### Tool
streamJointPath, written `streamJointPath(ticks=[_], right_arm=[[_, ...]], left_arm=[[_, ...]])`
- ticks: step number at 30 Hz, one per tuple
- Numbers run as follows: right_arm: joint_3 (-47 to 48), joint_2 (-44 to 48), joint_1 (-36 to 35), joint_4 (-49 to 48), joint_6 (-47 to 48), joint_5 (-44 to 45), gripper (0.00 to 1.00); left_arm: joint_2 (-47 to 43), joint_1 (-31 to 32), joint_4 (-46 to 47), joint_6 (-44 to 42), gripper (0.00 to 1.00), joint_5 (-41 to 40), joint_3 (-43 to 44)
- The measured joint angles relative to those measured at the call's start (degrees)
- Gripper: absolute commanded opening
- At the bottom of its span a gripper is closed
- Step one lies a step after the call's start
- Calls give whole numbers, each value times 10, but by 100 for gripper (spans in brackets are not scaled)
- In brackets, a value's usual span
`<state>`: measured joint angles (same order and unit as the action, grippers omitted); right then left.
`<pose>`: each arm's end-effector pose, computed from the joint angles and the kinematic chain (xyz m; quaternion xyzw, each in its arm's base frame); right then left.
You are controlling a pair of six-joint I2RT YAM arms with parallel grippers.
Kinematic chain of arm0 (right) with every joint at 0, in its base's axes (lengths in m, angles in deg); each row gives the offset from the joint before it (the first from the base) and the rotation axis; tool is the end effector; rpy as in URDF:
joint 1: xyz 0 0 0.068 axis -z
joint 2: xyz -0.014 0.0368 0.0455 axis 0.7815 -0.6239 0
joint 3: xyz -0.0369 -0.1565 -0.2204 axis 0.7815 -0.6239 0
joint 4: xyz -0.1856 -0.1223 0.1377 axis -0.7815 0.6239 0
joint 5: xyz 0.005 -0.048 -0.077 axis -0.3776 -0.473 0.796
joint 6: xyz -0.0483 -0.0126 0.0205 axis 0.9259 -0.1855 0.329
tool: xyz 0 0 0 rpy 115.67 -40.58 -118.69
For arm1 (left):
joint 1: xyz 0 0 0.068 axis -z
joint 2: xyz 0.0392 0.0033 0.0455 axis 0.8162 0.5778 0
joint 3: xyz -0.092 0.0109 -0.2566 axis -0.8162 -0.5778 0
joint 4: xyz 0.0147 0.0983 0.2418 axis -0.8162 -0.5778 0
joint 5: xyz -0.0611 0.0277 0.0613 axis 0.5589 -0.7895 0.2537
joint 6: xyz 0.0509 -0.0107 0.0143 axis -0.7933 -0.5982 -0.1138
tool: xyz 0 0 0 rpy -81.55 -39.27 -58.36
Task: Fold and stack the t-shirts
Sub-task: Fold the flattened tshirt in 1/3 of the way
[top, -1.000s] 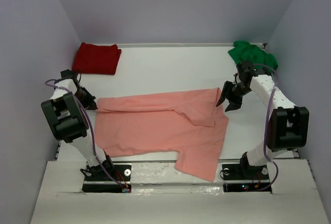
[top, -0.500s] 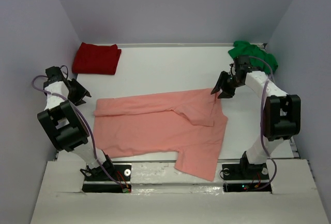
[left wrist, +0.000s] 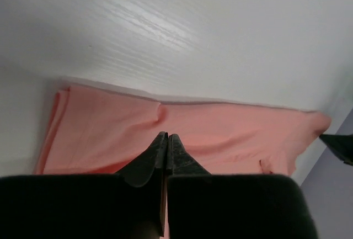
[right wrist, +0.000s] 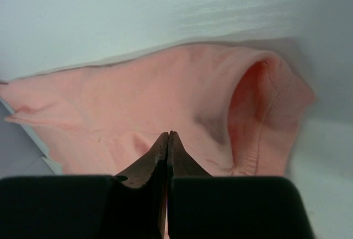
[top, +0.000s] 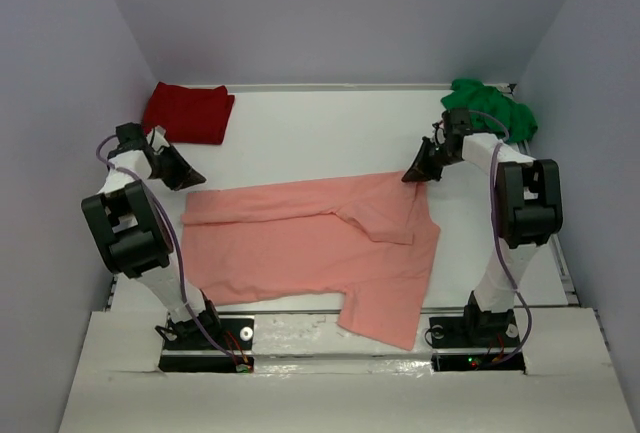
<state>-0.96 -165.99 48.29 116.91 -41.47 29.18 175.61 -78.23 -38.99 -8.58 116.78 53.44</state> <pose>0.3851 0.0375 0.1793 0.1535 0.9392 0.2796 0.1273 0.3400 0.1266 0.2196 -0.2332 0.8905 -0.2580 0.2933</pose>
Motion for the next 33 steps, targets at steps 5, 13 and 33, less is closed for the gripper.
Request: streamJointPath(ticks=[5,13,33], right_arm=[[24,-19,0,-13,-5,-12,0],[25,-34,0,-17,-8,-14,0],[67,-111,0,-17,-14,-12,0]], left_arm=[[58,55,-2,-12,0,22,-1],[75,101,-11,-16,0,30,-16],[132,127,-47,-25,0,10,10]])
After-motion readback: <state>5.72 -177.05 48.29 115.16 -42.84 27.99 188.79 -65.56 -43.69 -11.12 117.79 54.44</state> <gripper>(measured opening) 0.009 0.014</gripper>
